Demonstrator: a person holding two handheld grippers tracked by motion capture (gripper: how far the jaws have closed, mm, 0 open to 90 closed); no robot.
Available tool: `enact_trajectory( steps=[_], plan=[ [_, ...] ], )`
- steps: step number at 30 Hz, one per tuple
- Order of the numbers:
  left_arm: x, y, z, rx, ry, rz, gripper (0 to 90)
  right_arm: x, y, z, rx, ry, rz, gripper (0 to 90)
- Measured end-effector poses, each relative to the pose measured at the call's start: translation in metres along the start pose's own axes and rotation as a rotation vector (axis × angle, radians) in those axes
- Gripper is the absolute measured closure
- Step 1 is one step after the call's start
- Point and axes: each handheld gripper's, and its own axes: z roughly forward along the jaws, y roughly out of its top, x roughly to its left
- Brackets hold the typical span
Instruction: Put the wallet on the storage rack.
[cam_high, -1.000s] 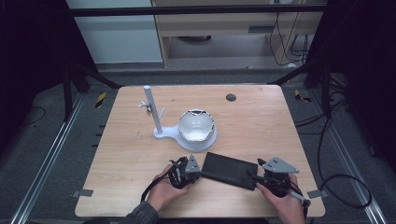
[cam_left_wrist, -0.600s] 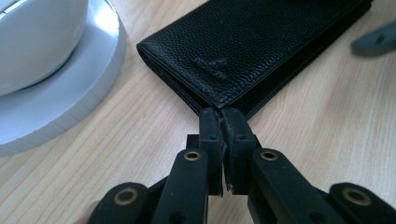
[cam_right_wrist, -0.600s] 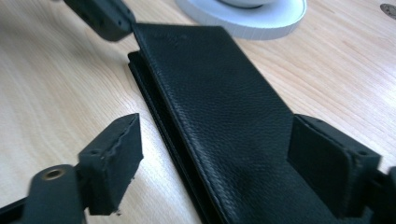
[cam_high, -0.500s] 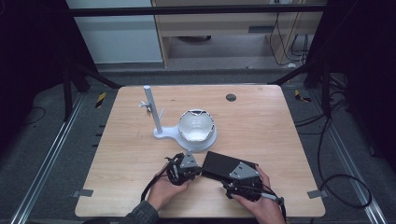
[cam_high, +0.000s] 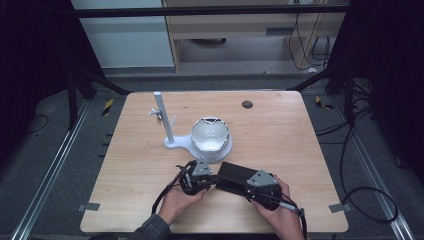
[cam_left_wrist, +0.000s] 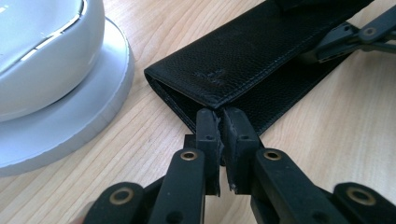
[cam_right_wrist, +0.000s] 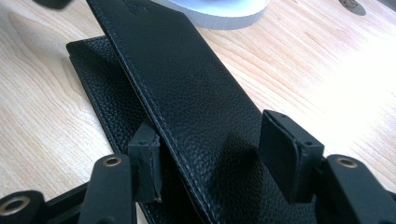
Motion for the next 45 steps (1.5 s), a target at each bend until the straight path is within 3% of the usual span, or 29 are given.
enact_trajectory(
  steps=[2,6,17,25,30,34,36,40,45],
  plan=[
    [0.001,0.003,0.005,0.019,0.001,0.009,83.0,0.000,0.000,0.001,0.003,0.005,-0.009,42.8],
    [0.006,0.006,0.012,0.015,-0.025,-0.018,81.4,0.000,0.002,0.001,0.013,0.004,-0.014,41.9],
    [0.012,0.015,0.004,-0.002,-0.029,-0.029,81.3,-0.002,0.012,0.005,0.094,-0.008,-0.125,37.7],
    [0.015,0.019,0.003,-0.012,-0.033,-0.034,81.1,-0.006,0.013,0.009,0.119,-0.004,-0.139,39.9],
    [0.015,0.023,0.002,-0.023,-0.048,-0.043,80.8,-0.007,0.013,0.012,0.109,-0.020,-0.144,48.7],
    [0.014,0.025,0.002,-0.017,-0.050,-0.050,77.4,-0.007,0.013,0.015,0.105,-0.055,-0.178,66.2],
    [0.012,0.026,0.001,-0.013,-0.038,-0.053,70.6,-0.008,0.013,0.016,0.097,-0.086,-0.195,73.0],
    [0.012,0.026,-0.003,-0.028,-0.019,-0.074,37.9,-0.007,0.014,0.013,0.087,-0.108,-0.264,79.8],
    [0.016,0.026,-0.012,-0.035,-0.028,-0.069,19.8,-0.015,0.013,0.000,0.039,-0.104,-0.255,83.7]
  ],
)
